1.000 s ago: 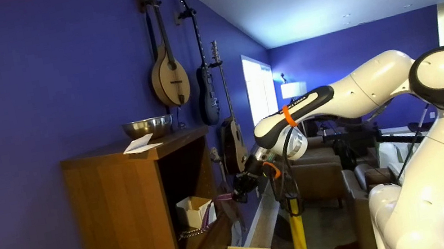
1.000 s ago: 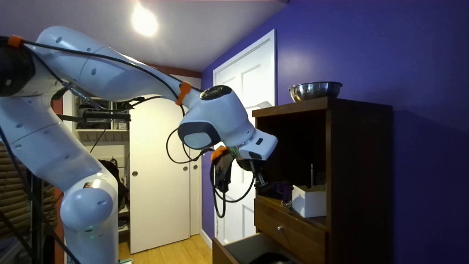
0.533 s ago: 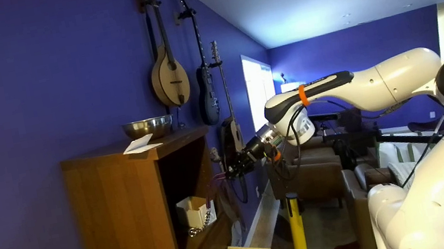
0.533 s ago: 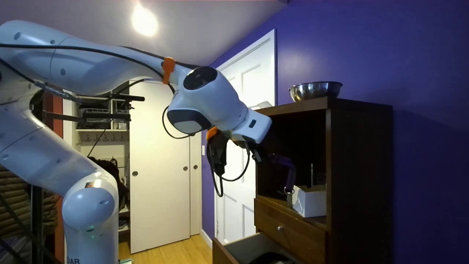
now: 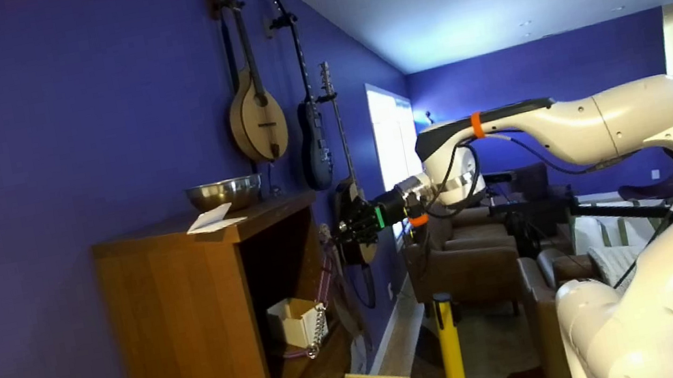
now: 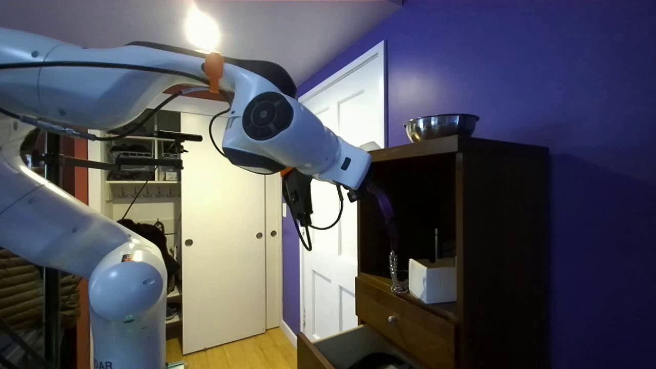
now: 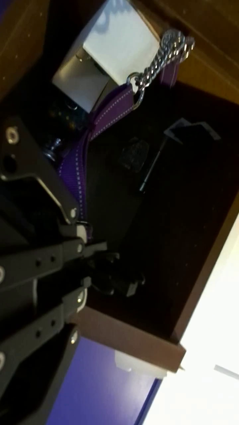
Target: Move the chain from the shelf to the second drawer
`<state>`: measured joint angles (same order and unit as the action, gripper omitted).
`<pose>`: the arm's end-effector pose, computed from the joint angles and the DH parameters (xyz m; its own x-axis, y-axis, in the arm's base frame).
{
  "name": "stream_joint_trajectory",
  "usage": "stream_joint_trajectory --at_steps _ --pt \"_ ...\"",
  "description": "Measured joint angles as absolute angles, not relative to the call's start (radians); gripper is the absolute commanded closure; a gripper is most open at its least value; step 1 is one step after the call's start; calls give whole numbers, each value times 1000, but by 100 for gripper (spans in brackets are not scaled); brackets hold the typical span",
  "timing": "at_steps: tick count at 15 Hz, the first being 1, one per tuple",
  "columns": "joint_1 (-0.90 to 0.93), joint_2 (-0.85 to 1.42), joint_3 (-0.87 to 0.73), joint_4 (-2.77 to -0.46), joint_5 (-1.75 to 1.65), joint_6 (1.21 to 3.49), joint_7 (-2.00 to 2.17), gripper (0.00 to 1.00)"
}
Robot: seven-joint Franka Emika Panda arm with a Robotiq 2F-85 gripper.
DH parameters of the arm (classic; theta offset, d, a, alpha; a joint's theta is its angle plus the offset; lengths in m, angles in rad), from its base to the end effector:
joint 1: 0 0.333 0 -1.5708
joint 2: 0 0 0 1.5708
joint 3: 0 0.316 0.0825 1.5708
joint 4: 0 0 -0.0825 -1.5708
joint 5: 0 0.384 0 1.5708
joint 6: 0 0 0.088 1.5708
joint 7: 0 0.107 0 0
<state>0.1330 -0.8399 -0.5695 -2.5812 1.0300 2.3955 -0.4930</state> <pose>0.3324 -0.1817 0.5466 0.6010 -0.6971 0.3909 0.0432 -0.4601 -0.8868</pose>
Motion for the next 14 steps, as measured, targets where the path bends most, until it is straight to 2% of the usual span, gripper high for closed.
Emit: stream_joint_trajectory --at_steps 3,6,11,14 --pt "115 -842 -559 -2557 1146 2359 -534 97" --pt "57 -826 -479 -2554 1180 2371 -552 97" --pt "-24 -807 -245 -2555 1250 2604 -647 97" --pt "-26 -801 -165 -2558 1241 2752 -700 97"
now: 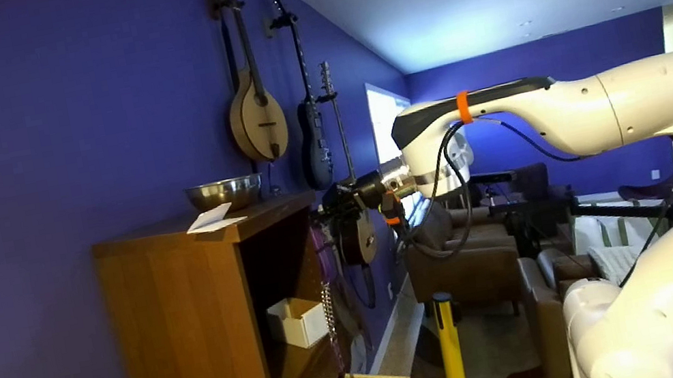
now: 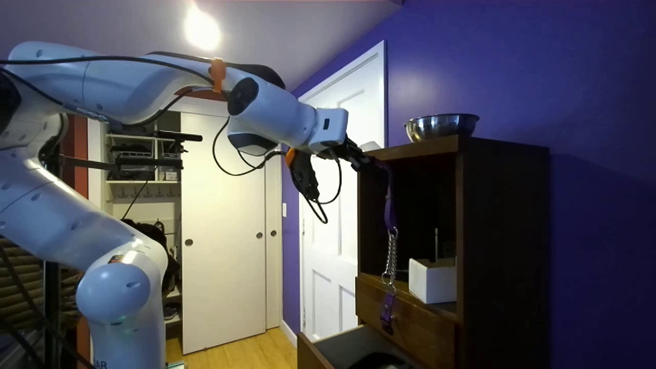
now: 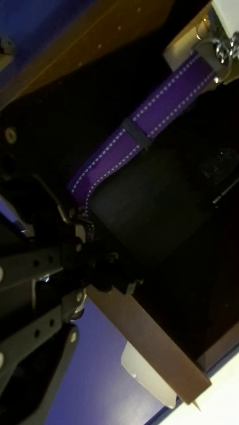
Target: Move the chain from the shelf to the second drawer
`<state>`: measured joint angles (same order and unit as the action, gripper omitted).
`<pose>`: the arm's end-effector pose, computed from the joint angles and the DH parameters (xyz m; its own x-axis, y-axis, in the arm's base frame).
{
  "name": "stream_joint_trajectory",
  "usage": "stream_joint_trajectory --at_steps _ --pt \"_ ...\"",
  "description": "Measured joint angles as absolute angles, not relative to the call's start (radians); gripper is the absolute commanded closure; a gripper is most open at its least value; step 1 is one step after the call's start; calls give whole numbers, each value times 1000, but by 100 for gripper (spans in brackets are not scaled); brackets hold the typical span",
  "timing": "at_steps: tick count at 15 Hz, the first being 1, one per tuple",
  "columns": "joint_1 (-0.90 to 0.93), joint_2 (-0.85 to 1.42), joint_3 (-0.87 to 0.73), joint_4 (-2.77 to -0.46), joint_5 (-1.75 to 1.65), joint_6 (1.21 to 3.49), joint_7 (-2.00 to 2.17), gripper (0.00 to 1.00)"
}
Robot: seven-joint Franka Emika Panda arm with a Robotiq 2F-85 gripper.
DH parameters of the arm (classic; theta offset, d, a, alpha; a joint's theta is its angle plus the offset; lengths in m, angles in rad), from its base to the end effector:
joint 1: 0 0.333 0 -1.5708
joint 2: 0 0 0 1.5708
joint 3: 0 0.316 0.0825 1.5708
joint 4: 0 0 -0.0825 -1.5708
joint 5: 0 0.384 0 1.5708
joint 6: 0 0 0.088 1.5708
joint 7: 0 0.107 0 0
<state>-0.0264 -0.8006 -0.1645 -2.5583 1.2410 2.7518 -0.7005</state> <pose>0.3442 -0.1203 0.6014 0.3649 -0.6048 0.7078 0.0327 -0.7515 -0.6589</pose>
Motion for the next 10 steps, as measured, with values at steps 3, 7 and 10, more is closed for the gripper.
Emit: stream_joint_trajectory --at_steps 3,7,10 --pt "-36 -754 -105 -2587 1181 2820 -722 97" --pt "-69 -661 -14 -2641 1098 2883 -711 97" --pt "-127 -603 51 -2674 1011 2901 -693 97"
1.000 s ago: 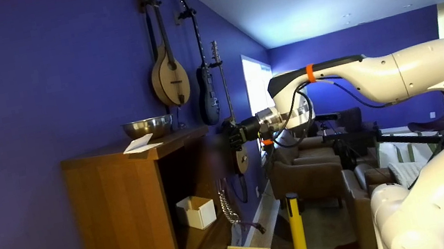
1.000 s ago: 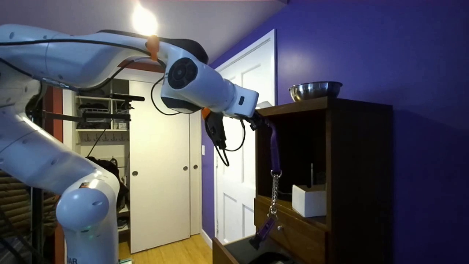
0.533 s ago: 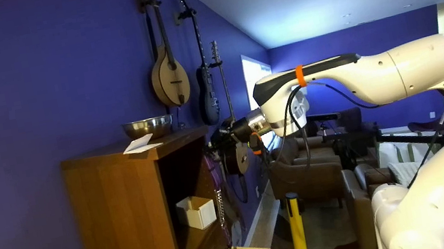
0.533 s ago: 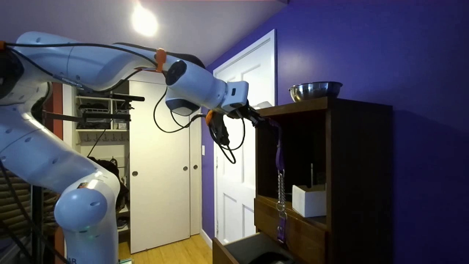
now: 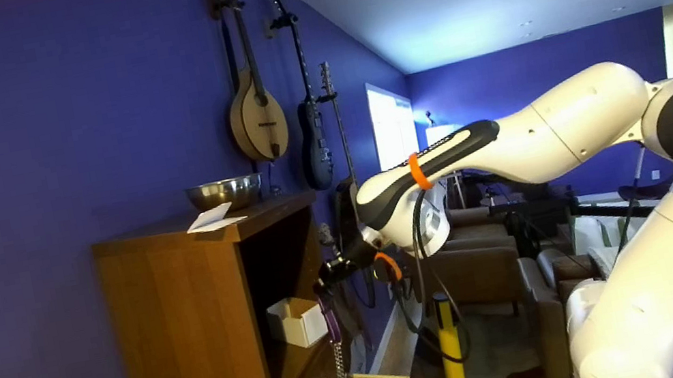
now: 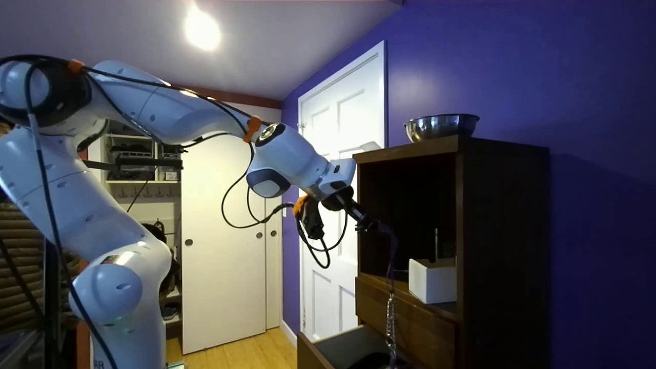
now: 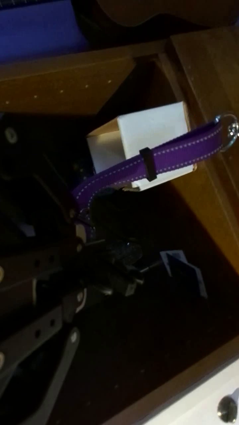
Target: Move the chain from the shelf to the second drawer
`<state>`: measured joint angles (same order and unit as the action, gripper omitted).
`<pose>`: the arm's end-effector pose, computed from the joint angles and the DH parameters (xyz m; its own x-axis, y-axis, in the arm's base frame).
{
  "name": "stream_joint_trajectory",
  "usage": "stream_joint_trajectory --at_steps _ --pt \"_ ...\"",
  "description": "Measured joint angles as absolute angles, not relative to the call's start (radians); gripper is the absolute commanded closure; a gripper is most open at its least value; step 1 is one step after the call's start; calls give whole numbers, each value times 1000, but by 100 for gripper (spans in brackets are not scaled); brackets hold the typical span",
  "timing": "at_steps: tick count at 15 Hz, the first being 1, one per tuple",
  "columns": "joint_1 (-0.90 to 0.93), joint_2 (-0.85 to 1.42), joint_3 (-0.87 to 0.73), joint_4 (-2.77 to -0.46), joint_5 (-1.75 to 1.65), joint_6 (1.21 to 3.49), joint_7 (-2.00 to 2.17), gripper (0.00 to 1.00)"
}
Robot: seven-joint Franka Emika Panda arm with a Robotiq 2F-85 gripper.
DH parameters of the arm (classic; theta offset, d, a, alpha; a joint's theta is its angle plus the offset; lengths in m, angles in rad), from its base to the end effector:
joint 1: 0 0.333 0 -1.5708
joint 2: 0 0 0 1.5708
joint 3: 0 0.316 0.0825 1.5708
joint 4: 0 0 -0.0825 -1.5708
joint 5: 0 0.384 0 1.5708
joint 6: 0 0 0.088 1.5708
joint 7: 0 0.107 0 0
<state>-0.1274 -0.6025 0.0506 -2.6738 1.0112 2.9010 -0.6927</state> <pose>0.3849 -0.0794 0.4974 0.5858 -0.3245 0.7427 -0.1024 -0.9386 -0.3294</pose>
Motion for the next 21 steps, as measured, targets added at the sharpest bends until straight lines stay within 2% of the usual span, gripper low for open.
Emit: stream_joint_trajectory --at_steps 5,13,14,15,21 --pt "-245 -487 165 -2717 813 2943 -576 97" --pt "-625 -308 557 -2764 412 2884 -198 97" --pt "-653 -303 586 -2761 386 2858 -164 62" --pt "-644 -297 573 -2759 325 2835 -110 61" --pt "-400 -256 328 -2713 47 2734 222 21"
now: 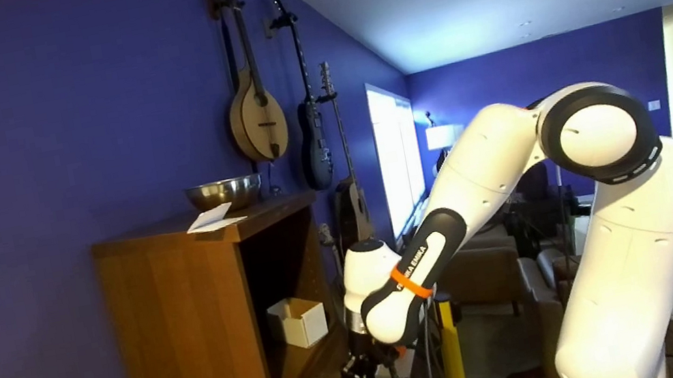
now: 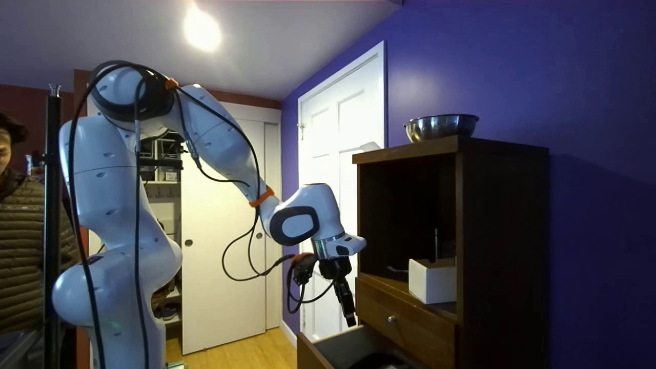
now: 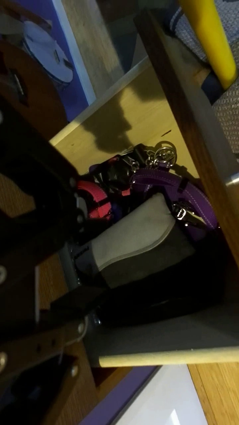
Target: Move the chain from the shelf to the second drawer
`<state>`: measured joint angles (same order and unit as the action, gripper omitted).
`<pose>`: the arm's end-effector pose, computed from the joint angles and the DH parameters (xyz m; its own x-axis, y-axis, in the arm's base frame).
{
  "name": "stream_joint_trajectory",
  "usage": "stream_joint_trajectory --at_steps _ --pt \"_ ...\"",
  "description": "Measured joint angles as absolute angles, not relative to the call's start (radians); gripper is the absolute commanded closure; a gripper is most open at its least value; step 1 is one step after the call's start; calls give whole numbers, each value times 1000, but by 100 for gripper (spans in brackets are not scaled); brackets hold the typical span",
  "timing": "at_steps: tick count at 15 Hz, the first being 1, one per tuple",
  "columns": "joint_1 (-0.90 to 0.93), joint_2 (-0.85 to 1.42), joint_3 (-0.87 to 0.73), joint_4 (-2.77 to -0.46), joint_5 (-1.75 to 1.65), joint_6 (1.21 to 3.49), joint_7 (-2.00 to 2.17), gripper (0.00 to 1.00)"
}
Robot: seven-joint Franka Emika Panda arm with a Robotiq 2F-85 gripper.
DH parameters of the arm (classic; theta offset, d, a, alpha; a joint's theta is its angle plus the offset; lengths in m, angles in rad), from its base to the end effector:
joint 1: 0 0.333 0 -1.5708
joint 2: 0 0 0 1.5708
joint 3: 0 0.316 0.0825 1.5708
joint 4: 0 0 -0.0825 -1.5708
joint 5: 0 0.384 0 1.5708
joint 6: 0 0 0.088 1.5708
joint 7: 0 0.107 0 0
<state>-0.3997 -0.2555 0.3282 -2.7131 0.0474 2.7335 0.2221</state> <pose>0.4188 -0.0363 0.3297 0.9102 -0.3166 0.2669 -0.3267 -0.9451 -0.0069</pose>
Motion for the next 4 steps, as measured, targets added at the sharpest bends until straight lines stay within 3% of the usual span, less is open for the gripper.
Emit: stream_joint_trajectory --at_steps 3,4 --pt "-315 -262 206 -2689 18 2732 211 0" --pt "-292 -275 159 -2688 10 2736 168 0"
